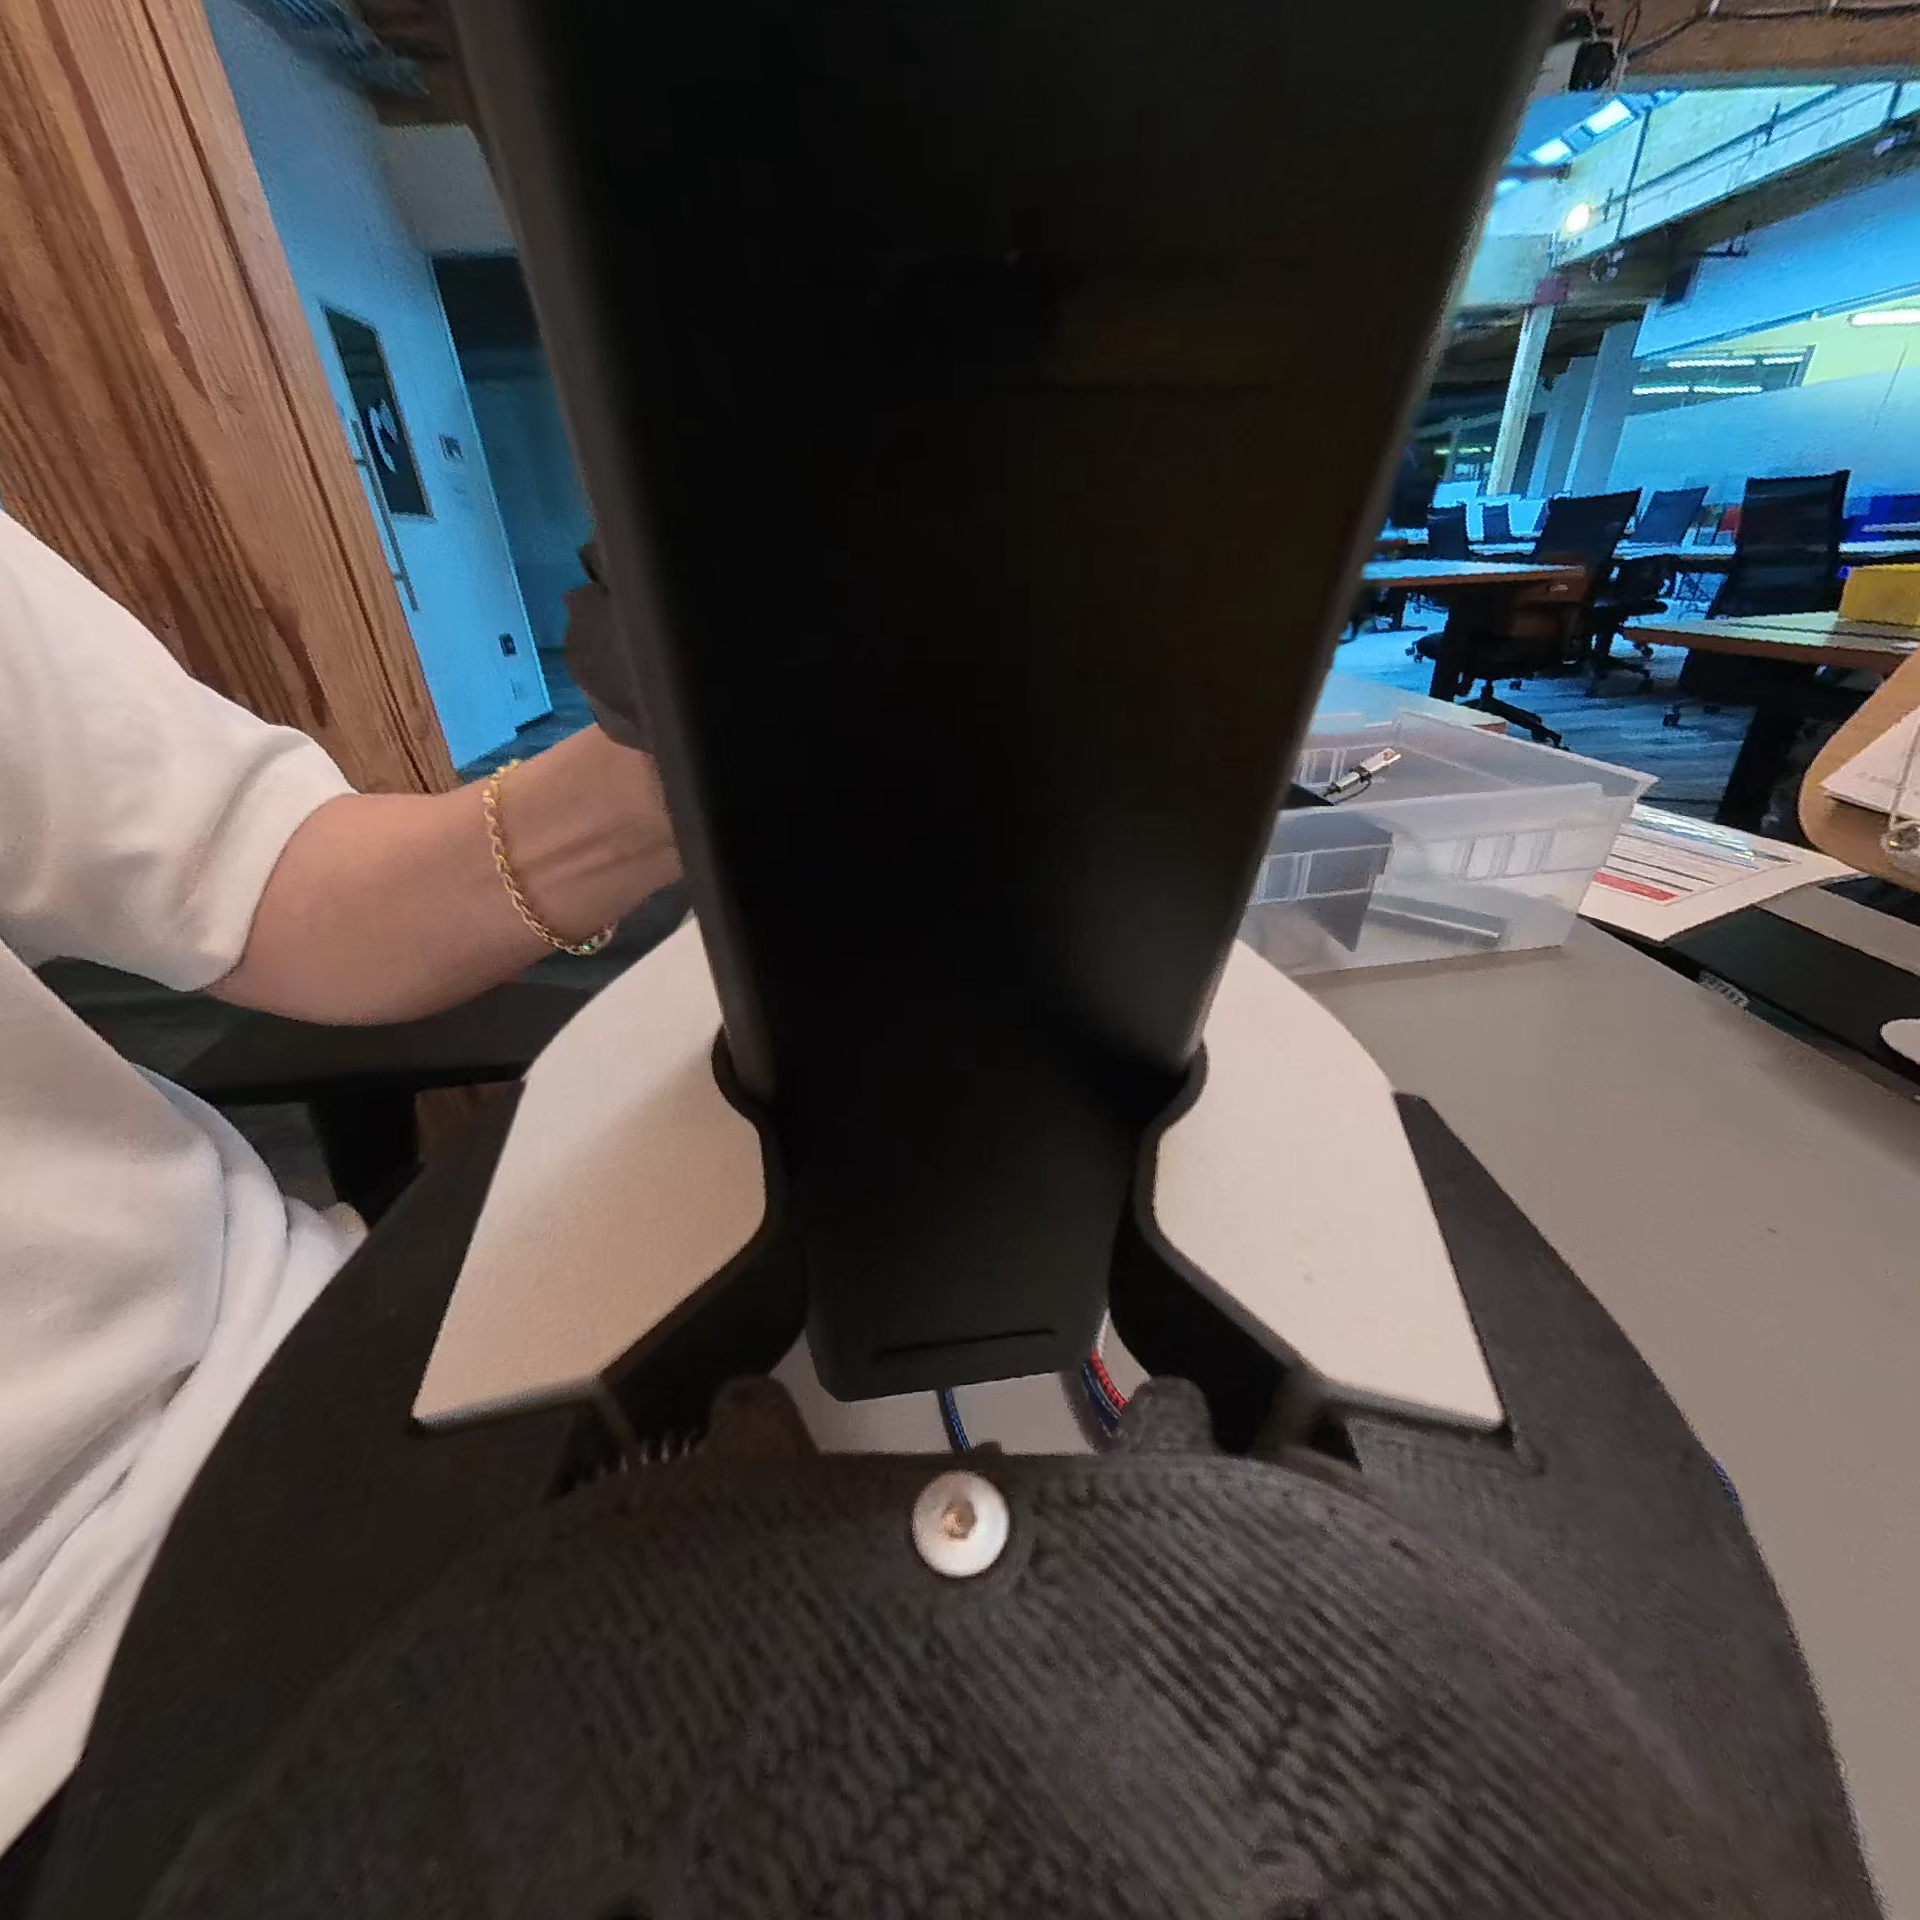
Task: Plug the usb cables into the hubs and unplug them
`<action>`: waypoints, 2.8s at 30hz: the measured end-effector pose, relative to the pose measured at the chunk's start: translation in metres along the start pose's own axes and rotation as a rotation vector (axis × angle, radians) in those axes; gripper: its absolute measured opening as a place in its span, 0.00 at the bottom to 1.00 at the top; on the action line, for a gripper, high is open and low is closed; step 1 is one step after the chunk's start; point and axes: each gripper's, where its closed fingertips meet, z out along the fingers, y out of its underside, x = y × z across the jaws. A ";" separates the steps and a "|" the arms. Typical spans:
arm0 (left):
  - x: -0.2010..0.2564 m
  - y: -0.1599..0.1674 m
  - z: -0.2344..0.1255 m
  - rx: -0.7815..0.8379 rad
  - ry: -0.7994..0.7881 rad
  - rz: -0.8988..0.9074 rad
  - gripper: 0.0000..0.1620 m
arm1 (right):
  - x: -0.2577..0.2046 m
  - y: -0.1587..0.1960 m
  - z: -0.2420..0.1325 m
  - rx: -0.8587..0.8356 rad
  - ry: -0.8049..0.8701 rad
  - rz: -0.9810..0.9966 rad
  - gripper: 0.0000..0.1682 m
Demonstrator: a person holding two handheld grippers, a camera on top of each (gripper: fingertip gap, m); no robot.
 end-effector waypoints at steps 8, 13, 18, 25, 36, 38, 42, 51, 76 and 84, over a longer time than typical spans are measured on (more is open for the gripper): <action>0.006 0.004 -0.002 -0.002 0.019 0.015 0.08 | -0.003 0.006 0.000 -0.053 0.010 -0.127 0.44; 0.010 -0.007 -0.008 0.118 0.041 0.001 0.08 | -0.007 -0.005 0.002 -0.003 0.031 -0.214 0.44; 0.005 -0.026 -0.013 0.295 -0.019 -0.079 0.12 | -0.003 -0.013 -0.005 0.035 0.041 -0.179 0.44; -0.036 -0.028 -0.064 0.342 -0.200 -0.136 0.17 | 0.013 -0.019 -0.030 0.018 0.107 -0.192 0.44; -0.167 0.143 -0.223 -0.416 -0.671 -0.529 0.21 | 0.021 -0.023 -0.046 0.003 0.133 -0.205 0.44; -0.175 0.160 -0.231 -0.402 -0.665 -0.624 0.20 | 0.021 -0.021 -0.045 -0.005 0.132 -0.206 0.44; -0.168 0.193 -0.212 -0.411 -0.516 -0.800 0.20 | 0.018 -0.017 -0.041 -0.026 0.121 -0.211 0.44; -0.178 0.217 -0.176 -0.203 -0.344 -1.188 0.18 | 0.017 -0.007 -0.034 -0.056 0.100 -0.200 0.44; -0.151 0.107 -0.222 -0.207 -0.362 -0.464 0.02 | 0.018 -0.018 -0.047 -0.035 0.120 -0.220 0.44; -0.046 -0.025 -0.202 0.173 0.122 -0.040 0.02 | 0.018 -0.025 -0.052 -0.026 0.133 -0.235 0.44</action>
